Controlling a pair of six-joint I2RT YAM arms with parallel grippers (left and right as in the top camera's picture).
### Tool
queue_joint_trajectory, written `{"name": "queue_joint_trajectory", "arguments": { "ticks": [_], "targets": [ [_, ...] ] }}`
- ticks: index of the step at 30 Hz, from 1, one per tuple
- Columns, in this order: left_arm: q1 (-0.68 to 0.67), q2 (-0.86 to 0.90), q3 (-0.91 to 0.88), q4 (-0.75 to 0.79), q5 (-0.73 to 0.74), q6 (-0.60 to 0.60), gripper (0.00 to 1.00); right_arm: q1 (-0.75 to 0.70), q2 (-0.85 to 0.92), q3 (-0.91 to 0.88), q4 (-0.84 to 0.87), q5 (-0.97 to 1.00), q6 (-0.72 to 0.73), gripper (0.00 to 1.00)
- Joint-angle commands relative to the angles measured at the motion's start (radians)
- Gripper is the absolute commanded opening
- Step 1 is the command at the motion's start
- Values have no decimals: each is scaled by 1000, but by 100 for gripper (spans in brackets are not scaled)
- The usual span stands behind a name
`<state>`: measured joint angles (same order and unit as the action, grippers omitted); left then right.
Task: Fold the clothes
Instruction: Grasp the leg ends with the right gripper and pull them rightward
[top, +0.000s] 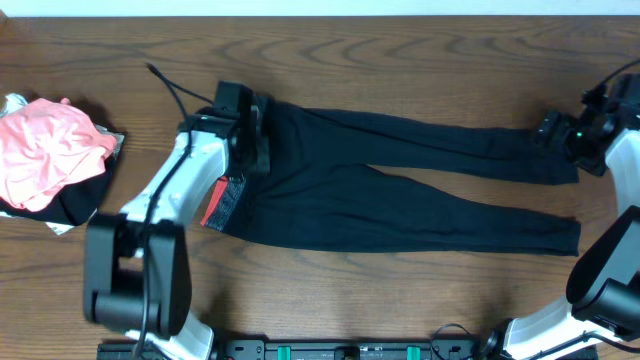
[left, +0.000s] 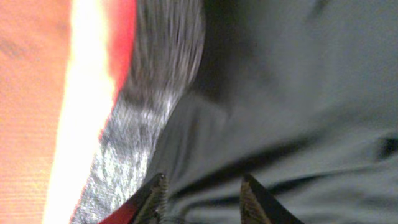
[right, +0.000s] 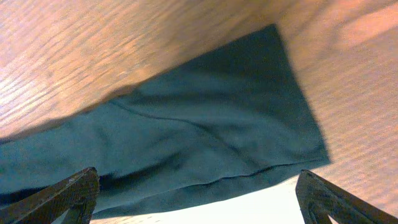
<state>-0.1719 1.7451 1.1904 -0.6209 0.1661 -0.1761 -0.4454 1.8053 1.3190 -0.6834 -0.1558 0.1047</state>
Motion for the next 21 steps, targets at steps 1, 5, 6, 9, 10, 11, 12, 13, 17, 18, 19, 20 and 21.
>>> {"name": "queue_joint_trajectory", "arguments": {
  "ticks": [1,5,6,9,10,11,12,13,17,18,19,20,21],
  "targets": [
    [29,-14,6,18,-1,9,40,-41,-13,16,-11,9,-9,99],
    [51,-13,6,-34,-1,6,41,-76,-11,15,-138,10,-8,99],
    [54,-13,6,-68,-1,6,41,-84,-11,15,-189,10,-7,99],
    [54,-13,6,-203,-1,6,41,-106,-11,10,-312,91,55,99],
    [54,-13,6,-253,-1,6,41,-114,-11,9,-351,146,89,99],
    [54,-13,6,-290,-2,7,43,-123,-11,8,-379,190,114,99],
    [54,-13,6,-313,-2,7,46,-134,-11,6,-404,227,137,99],
    [54,-13,6,-338,-6,8,50,-145,-11,5,-423,248,152,99],
    [54,-13,-5,-366,-82,9,54,-175,-11,-32,-419,253,157,99],
    [54,-13,-13,-363,-98,6,54,-179,-11,-54,-403,253,157,99],
    [54,-13,-23,-358,-108,6,54,-179,-11,-80,-382,253,157,99],
    [54,-12,-34,-353,-107,6,55,-179,-11,-105,-361,253,157,99],
    [54,-12,-47,-345,-107,5,55,-177,-11,-139,-327,242,156,99]
  ]
}}
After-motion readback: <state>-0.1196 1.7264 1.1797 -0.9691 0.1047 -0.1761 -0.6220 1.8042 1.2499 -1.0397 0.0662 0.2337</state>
